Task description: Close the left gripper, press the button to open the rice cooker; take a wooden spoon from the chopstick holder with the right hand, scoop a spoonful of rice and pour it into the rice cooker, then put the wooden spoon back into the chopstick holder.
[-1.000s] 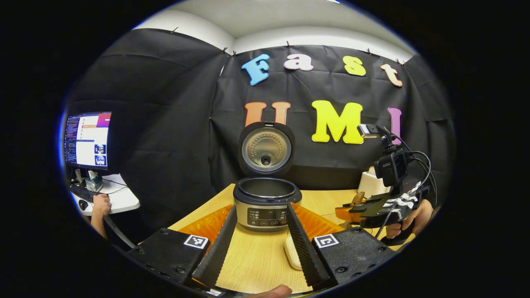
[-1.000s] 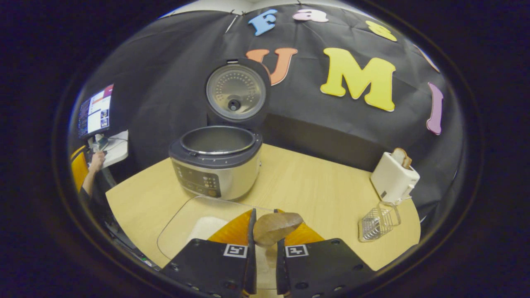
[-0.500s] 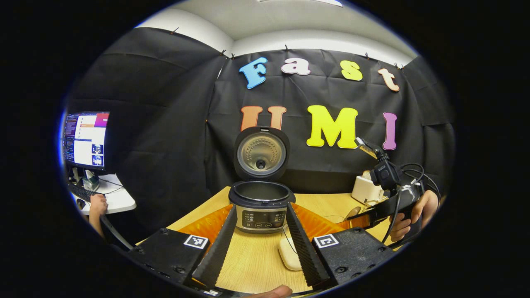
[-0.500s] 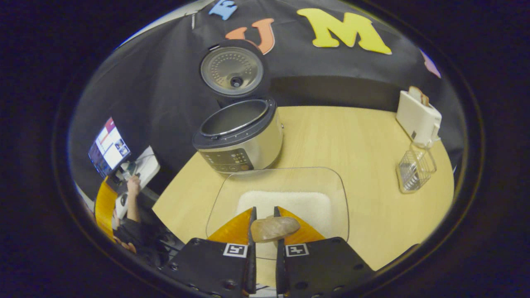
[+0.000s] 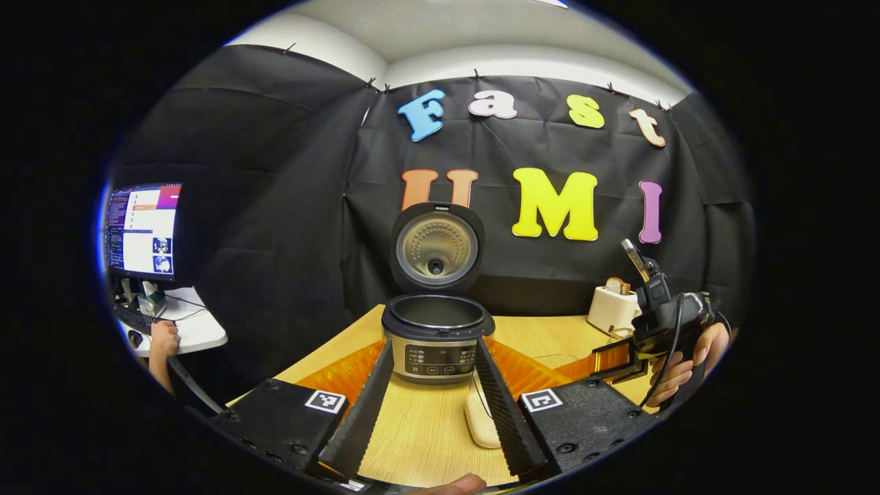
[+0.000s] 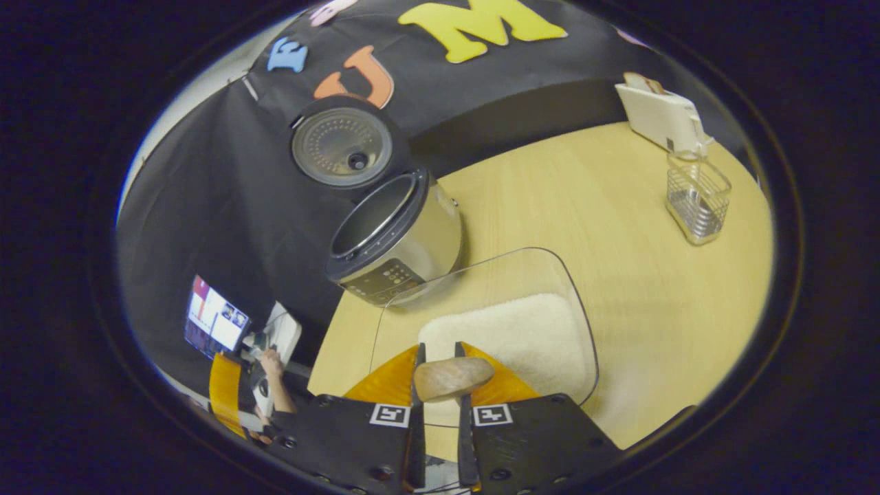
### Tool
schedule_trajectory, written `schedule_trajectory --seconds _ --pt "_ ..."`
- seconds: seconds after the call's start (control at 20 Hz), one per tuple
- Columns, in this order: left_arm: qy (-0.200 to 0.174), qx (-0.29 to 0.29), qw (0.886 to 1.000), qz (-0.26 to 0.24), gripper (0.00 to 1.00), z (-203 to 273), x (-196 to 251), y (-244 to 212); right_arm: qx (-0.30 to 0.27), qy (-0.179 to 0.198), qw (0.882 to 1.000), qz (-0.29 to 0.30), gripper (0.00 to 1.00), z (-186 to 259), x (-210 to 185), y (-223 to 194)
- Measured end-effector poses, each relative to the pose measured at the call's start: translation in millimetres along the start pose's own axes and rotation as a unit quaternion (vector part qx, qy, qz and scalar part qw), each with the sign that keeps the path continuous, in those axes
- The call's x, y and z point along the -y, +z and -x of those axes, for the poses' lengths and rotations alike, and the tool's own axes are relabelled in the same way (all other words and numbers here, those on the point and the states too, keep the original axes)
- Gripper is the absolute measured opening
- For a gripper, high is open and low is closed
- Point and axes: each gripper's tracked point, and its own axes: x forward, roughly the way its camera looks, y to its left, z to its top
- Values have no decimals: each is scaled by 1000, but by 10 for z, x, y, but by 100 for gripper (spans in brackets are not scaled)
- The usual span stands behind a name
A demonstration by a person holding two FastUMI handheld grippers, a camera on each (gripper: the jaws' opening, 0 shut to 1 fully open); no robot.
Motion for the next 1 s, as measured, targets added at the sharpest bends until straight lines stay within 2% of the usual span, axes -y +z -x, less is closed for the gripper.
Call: schedule_trajectory --seconds 0.1,0.2,0.4,0.75,0.85,1.0 --pt "4 -5 1000 -2 78 -18 -22 -34 -19 18 999 -45 21 -51 93 -29" --pt "6 -8 1000 -3 78 -27 -22 -52 -45 7 998 -50 20 -137 233 -151" --pt "6 -13 1000 -7 78 -39 4 -83 -51 12 997 -52 19 -101 244 -129" --pt "8 -14 1000 0 77 -55 -43 -94 -73 49 989 -116 19 -84 226 -84" --pt "13 -14 1000 3 78 -47 -90 -84 -72 83 981 -161 19 -66 185 -31" --pt "16 -17 1000 5 78 -65 -116 -105 -66 140 961 -230 20 -17 165 66"
